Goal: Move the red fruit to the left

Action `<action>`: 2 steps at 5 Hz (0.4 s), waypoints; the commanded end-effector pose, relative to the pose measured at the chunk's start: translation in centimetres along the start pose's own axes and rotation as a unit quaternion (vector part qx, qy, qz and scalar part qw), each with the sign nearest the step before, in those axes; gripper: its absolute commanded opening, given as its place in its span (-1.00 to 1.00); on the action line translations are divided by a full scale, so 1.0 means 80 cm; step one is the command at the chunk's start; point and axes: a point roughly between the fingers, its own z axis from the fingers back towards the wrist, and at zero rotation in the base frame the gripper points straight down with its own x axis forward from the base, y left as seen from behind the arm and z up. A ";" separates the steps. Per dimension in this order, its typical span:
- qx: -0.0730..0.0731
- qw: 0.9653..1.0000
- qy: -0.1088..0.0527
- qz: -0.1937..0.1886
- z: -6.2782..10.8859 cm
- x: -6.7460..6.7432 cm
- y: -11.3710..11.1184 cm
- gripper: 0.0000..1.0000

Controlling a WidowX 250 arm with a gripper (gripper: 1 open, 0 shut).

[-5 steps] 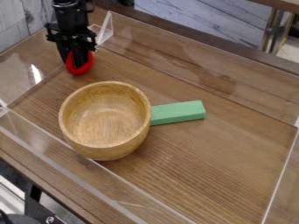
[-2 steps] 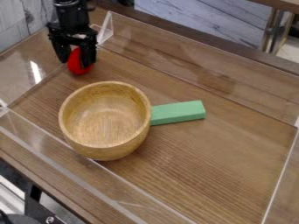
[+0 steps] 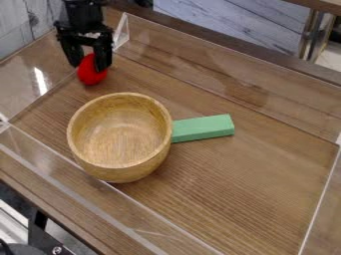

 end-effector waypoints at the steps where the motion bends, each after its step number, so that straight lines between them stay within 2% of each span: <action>1: 0.017 0.998 -0.058 -0.001 0.062 0.011 -0.005 1.00; 2: 0.012 0.998 -0.069 0.001 0.077 0.012 -0.012 1.00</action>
